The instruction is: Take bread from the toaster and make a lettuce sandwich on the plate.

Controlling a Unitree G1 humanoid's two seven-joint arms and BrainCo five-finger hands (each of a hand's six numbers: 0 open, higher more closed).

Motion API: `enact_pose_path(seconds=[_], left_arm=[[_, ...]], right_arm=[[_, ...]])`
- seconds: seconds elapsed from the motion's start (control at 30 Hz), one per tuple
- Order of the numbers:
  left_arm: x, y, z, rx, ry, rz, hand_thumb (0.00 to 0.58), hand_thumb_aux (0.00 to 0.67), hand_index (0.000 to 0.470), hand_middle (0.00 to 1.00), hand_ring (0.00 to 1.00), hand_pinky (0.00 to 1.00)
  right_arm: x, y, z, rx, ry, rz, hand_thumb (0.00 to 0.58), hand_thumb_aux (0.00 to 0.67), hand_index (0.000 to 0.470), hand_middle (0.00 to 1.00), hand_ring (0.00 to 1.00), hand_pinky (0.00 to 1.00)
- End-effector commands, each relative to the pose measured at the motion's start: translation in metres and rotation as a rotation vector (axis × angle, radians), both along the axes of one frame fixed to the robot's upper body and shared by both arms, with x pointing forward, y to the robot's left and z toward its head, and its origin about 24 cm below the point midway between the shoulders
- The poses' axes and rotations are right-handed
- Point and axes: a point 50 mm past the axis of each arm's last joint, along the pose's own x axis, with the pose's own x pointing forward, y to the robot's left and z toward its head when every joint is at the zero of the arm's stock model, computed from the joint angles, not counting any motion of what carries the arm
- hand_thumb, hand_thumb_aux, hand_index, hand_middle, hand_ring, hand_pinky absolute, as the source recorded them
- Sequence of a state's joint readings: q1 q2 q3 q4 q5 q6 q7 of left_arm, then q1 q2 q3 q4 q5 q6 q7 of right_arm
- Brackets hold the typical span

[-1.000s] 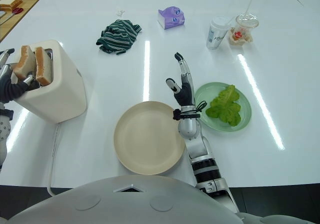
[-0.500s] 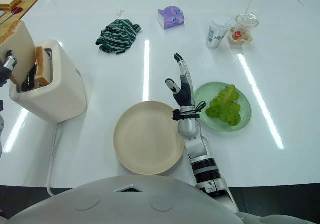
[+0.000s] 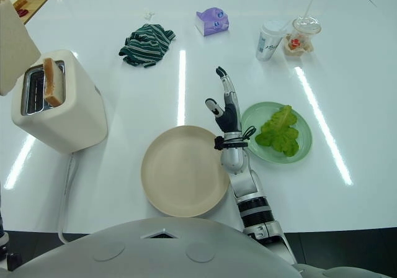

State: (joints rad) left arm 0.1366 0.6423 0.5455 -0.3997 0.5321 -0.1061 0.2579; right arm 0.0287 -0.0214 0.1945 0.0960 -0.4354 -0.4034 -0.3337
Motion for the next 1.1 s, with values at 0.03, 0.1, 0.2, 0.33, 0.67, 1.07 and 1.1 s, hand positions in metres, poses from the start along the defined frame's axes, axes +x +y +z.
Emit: enact_pose_path(seconds=[0.03, 0.1, 0.2, 0.33, 0.67, 1.07, 1.1], left_arm=[[-0.001, -0.018, 0.022, -0.052, -0.072, -0.164, 0.58, 0.67, 0.47, 0.0, 0.0, 0.0], [0.0, -0.029, 0.035, -0.097, -0.084, -0.288, 0.58, 0.67, 0.47, 0.0, 0.0, 0.0], [0.008, -0.046, 0.042, -0.248, -0.003, -0.51, 0.58, 0.67, 0.47, 0.0, 0.0, 0.0], [0.017, -0.09, 0.022, -0.38, 0.272, -0.817, 0.58, 0.67, 0.47, 0.0, 0.0, 0.0], [0.013, -0.172, -0.048, -0.29, 0.992, -1.194, 0.58, 0.67, 0.47, 0.0, 0.0, 0.0], [0.022, -0.187, -0.111, 0.192, 1.425, -1.184, 0.58, 0.67, 0.47, 0.0, 0.0, 0.0], [0.023, -0.189, -0.114, 0.214, 1.43, -1.185, 0.58, 0.67, 0.47, 0.0, 0.0, 0.0]], right_arm=[[0.0, -0.002, -0.001, -0.008, 0.001, -0.009, 0.0, 0.0, 0.0, 0.0, 0.0, 0.0], [0.001, -0.005, 0.002, -0.002, -0.013, -0.021, 0.0, 0.0, 0.0, 0.0, 0.0, 0.0], [0.002, -0.012, 0.009, 0.005, -0.036, -0.048, 0.0, 0.0, 0.0, 0.0, 0.0, 0.0], [0.006, -0.032, 0.026, -0.005, -0.096, -0.094, 0.0, 0.0, 0.0, 0.0, 0.0, 0.0], [0.005, -0.1, 0.088, -0.13, -0.306, -0.255, 0.0, 0.0, 0.0, 0.0, 0.0, 0.0], [0.005, -0.093, 0.09, -0.151, -0.321, -0.243, 0.0, 0.0, 0.0, 0.0, 0.0, 0.0], [0.005, -0.093, 0.09, -0.15, -0.319, -0.244, 0.0, 0.0, 0.0, 0.0, 0.0, 0.0]])
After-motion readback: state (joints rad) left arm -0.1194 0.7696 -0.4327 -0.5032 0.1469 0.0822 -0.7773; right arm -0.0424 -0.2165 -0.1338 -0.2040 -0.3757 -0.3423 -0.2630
